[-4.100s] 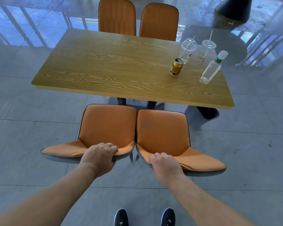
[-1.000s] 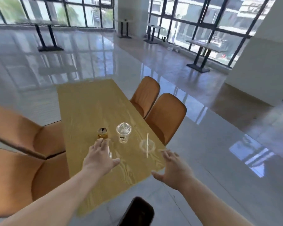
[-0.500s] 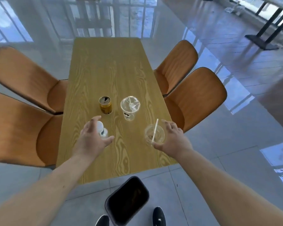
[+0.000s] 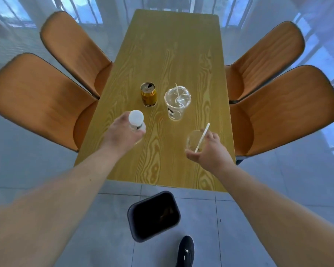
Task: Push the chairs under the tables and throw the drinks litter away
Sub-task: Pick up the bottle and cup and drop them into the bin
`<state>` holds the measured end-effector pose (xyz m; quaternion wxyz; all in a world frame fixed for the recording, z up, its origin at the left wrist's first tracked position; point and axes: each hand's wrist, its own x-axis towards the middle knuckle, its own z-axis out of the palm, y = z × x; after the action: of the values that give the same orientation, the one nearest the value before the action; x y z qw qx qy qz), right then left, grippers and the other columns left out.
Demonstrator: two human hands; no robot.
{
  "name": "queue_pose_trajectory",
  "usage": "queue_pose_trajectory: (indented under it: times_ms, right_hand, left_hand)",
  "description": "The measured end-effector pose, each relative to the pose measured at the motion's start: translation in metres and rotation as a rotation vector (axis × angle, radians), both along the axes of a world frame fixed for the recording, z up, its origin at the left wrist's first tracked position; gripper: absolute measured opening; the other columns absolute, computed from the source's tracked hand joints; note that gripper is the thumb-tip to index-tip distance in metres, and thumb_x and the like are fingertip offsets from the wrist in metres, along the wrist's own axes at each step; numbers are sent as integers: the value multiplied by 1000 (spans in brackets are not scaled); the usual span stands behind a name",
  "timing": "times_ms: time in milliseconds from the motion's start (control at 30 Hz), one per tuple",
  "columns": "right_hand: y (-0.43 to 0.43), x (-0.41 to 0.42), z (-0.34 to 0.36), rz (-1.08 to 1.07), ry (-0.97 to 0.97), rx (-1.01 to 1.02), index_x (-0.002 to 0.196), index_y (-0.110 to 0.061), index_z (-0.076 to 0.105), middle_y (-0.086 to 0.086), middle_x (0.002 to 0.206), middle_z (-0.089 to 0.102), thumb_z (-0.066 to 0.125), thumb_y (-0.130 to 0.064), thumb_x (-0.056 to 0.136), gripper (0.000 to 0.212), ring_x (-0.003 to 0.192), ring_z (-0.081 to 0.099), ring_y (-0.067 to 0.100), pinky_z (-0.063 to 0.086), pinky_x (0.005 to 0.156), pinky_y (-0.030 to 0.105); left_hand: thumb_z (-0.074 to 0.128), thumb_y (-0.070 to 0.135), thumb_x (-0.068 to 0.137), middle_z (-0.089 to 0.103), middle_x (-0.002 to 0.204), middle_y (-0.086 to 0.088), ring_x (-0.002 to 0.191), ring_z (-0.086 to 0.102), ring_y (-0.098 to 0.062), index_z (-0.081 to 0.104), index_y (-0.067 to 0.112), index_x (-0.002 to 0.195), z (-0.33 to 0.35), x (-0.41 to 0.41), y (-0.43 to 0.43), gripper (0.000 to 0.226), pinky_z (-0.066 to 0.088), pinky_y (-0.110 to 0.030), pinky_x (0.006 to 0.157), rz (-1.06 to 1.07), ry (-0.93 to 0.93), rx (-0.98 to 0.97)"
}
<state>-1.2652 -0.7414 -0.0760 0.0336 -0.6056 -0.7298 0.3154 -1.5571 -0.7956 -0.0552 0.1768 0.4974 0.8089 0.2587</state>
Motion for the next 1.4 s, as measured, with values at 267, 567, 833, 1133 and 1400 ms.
queue_pose_trajectory:
  times_ms: [267, 567, 833, 1133, 1400]
  right_hand:
    - [-45, -19, -3, -14, 32, 25, 155, -26, 25, 4, 144, 40, 77, -68, 76, 103, 98, 53, 21, 54, 73, 36]
    - [-142, -36, -4, 22, 62, 50, 154, -31, 26, -2, 141, 43, 78, -66, 73, 101, 96, 51, 15, 47, 75, 34]
    - [-191, -32, -33, 110, 118, 55, 148, -37, 28, -8, 139, 44, 76, -69, 68, 99, 93, 56, 15, 45, 74, 32]
    - [-196, -21, -154, 142, 68, 20, 146, -41, 23, -7, 137, 40, 66, -77, 66, 98, 98, 62, 25, 50, 76, 40]
    - [-203, -14, -244, 237, 1, -15, 147, -38, 25, 0, 140, 43, 69, -77, 64, 101, 109, 61, 35, 46, 82, 41]
  left_hand:
    - [71, 53, 79, 68, 98, 0, 86, 68, -23, 64, 28, 101, -12, -24, -34, 33, 56, -41, 74, -20, -333, 1]
    - [80, 52, 77, 63, 122, -3, 90, 60, -13, 65, 39, 114, -25, -3, -136, 42, 49, -33, 81, -78, -583, -40]
    - [77, 64, 68, 63, 116, 10, 102, 63, -7, 66, 38, 108, -51, 30, -208, 49, 50, -29, 86, -91, -543, 49]
    - [81, 48, 78, 58, 120, 9, 102, 61, -13, 66, 34, 117, -184, 50, -254, 45, 49, -35, 88, 67, -316, -24]
    - [83, 43, 74, 60, 106, 12, 99, 55, -6, 65, 36, 110, -270, 52, -273, 42, 42, -22, 80, 63, -295, -66]
